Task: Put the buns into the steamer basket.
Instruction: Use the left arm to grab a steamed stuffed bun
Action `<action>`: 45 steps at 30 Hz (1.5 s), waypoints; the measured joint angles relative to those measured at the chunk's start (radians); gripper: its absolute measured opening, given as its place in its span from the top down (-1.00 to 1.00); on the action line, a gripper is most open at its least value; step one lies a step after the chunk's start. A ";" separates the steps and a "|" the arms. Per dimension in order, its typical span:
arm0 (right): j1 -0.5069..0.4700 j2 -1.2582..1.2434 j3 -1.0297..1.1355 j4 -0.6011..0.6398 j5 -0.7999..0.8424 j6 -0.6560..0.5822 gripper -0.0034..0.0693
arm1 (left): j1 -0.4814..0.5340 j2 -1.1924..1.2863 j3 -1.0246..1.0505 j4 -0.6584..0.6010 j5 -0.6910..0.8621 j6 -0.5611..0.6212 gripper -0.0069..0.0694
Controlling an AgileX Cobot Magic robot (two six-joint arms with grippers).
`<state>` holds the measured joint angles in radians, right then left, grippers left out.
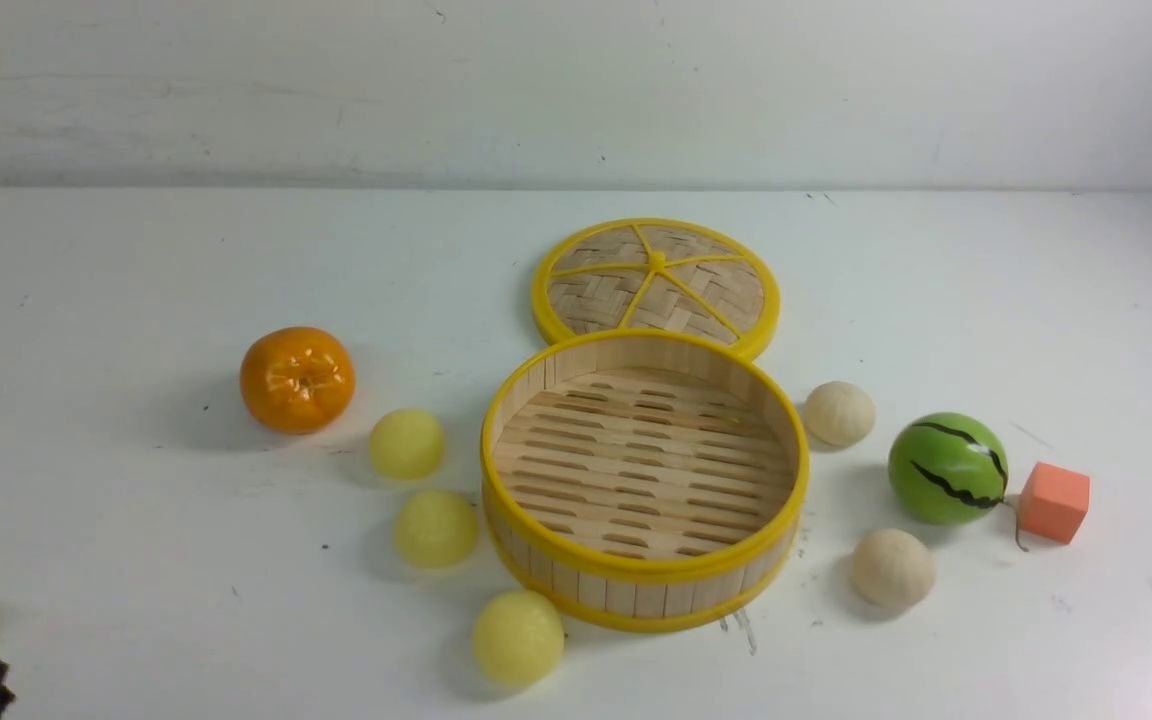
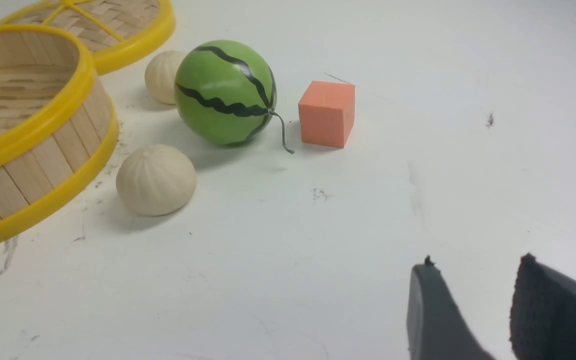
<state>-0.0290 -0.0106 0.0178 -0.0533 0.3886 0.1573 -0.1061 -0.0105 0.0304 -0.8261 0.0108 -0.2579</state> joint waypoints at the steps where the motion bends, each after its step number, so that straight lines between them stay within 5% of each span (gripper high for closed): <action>1: 0.000 0.000 0.000 0.000 0.000 0.000 0.25 | 0.000 0.000 0.000 -0.045 -0.040 -0.002 0.19; 8: 0.000 0.000 0.000 0.000 0.000 0.000 0.25 | 0.000 0.000 -0.009 -0.143 -0.072 0.015 0.25; 16: 0.000 0.000 0.000 0.000 0.000 0.000 0.25 | 0.000 0.054 -0.321 -0.098 0.257 0.159 0.86; 24: 0.000 0.000 0.000 0.000 0.000 0.000 0.25 | 0.000 0.667 -0.696 0.146 0.896 0.362 0.85; 30: 0.000 0.000 0.000 0.000 0.000 0.000 0.25 | -0.011 1.088 -0.829 0.222 0.942 0.444 0.85; 36: 0.000 0.000 0.000 -0.001 0.000 0.000 0.25 | -0.293 1.413 -0.993 0.275 0.868 0.437 0.85; 41: 0.000 0.000 0.000 -0.001 0.000 0.000 0.25 | -0.575 1.633 -1.178 0.551 0.896 0.225 0.85; 45: 0.000 0.000 0.000 -0.001 0.000 0.000 0.25 | -0.624 1.724 -1.260 0.724 0.922 0.134 0.85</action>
<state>-0.0290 -0.0106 0.0178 -0.0543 0.3886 0.1573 -0.7306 1.7137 -1.2293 -0.1020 0.9330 -0.1238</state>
